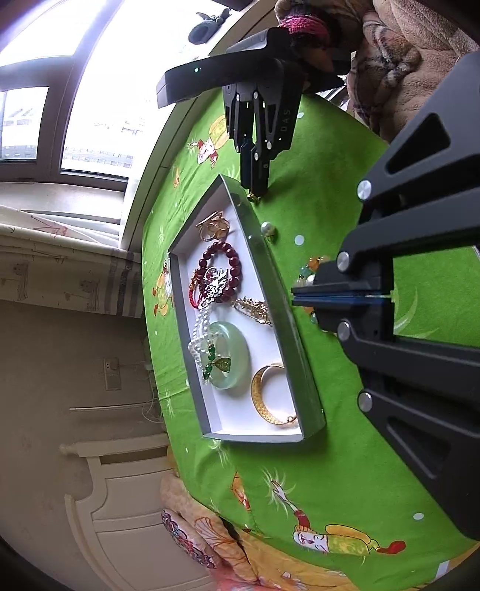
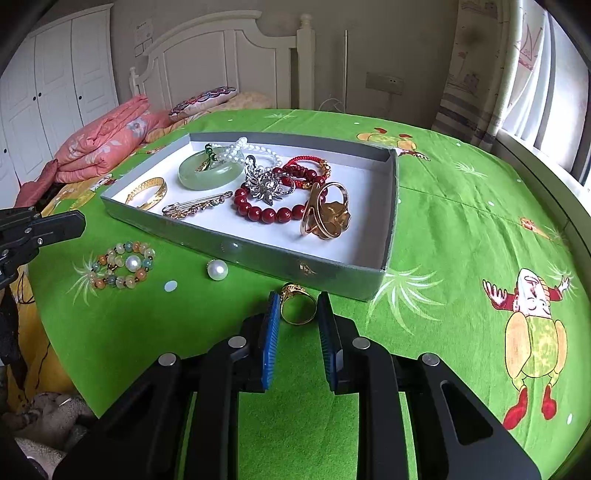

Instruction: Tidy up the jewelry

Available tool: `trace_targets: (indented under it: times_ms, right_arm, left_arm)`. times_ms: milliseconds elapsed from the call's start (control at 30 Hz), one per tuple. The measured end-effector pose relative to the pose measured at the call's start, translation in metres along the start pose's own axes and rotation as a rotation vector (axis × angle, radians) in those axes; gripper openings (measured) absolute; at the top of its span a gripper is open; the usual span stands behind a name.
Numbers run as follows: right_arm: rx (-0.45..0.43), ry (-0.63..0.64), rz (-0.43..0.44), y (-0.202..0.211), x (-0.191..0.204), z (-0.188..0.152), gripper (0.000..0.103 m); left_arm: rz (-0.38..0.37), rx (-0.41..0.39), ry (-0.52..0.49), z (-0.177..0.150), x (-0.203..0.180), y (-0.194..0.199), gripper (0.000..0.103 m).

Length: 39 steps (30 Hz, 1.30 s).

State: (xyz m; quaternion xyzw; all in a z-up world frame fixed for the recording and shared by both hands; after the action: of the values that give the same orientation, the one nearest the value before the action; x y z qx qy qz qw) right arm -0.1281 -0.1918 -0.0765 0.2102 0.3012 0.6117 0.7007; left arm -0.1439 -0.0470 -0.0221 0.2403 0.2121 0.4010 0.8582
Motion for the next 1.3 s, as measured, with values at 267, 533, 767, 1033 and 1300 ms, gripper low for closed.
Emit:
trace_targets:
  times_ms: [267,533,767,1033,1300]
  right_arm:
    - [0.0,-0.003,0.005,0.0,-0.001,-0.001,0.022]
    - [-0.002,-0.008,0.009,0.0,-0.003,-0.001,0.022]
    - [-0.005,-0.013,0.011,0.001,-0.003,-0.002,0.022]
    - [-0.007,-0.037,0.02,0.002,-0.008,-0.001,0.022]
    - [-0.033,-0.061,0.024,0.012,-0.016,0.005,0.022]
  left_arm:
    - [0.011,0.045,0.083,-0.018,0.02,-0.006,0.052]
    - [-0.036,0.123,0.083,-0.035,0.024,-0.031,0.062]
    - [0.029,0.13,-0.097,-0.036,-0.003,-0.034,0.018]
    - [0.01,0.044,-0.106,-0.006,-0.014,-0.025,0.017]
    - [0.006,0.006,-0.115,0.016,-0.022,-0.017,0.017]
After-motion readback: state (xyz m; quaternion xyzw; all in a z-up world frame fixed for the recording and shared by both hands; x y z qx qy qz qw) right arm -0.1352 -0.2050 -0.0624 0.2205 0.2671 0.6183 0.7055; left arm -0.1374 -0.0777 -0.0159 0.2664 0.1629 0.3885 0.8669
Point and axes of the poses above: each gripper's, at about its wrist camera, not at the fingertips, and y roughly against the way its jaws point, x to its left, z to its top, the point moved 10 cm from there along -y, roughly the way its jaws point, and after that the axes turned 13 degrees about -z, right-handed, at the moved point
